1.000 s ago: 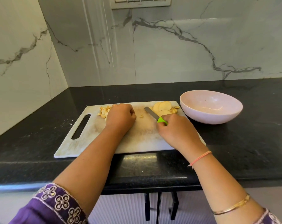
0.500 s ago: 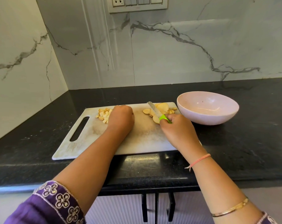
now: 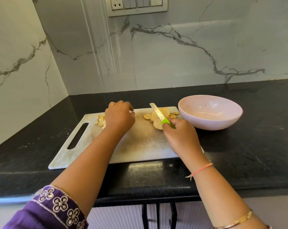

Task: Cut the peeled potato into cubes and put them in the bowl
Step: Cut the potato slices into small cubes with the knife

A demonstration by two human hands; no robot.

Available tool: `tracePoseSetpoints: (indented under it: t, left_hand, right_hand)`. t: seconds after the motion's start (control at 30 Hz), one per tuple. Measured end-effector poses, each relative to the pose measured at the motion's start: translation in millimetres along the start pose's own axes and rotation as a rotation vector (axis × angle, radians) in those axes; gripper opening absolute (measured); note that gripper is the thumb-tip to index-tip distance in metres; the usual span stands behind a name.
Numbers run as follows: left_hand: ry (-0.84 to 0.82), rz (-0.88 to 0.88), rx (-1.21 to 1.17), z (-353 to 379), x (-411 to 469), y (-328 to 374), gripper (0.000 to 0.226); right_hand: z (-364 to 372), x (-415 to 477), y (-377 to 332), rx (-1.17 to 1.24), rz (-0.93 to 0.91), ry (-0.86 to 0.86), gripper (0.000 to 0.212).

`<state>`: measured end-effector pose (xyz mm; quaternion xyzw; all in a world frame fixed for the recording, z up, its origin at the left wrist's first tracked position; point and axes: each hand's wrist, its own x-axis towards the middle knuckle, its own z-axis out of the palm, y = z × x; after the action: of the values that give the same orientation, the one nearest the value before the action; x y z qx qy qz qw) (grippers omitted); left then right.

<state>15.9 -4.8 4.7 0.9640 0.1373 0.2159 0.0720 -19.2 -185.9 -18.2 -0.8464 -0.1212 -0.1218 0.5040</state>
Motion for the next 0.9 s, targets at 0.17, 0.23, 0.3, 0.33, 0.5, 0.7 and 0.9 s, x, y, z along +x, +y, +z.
tracePoseSetpoints:
  t: [0.17,0.23,0.3,0.33,0.5,0.7,0.9]
  left_hand:
    - [-0.219,0.116,-0.013,11.9,11.9,29.0,0.043]
    - [-0.281,0.098,-0.078,22.0,14.2,31.9,0.042]
    - [-0.284,0.09,-0.173,29.1,14.2,31.8,0.038]
    - [-0.265,0.093,-0.211,30.4,13.9,31.5,0.036]
    - [-0.108,0.105,-0.334,27.6,14.5,28.5,0.029]
    - [0.047,0.126,-0.462,20.2,5.1,14.3,0.017]
    - [-0.171,0.142,-0.477,10.7,-14.0,4.9,0.034]
  right_hand:
    - [1.4,4.0,-2.4,0.01,0.009,0.021,0.026]
    - [1.6,3.1,-0.8,0.003,0.012,0.024,0.025]
    - [1.7,1.9,0.8,-0.002,0.012,0.025,0.025]
    - [1.5,1.8,1.0,-0.005,0.01,0.025,0.025]
    - [0.0,6.5,-0.3,-0.014,0.007,0.025,0.026]
    - [1.0,3.5,0.2,-0.017,0.011,0.016,0.024]
    - [-0.4,4.7,-2.4,-0.071,0.004,-0.018,0.026]
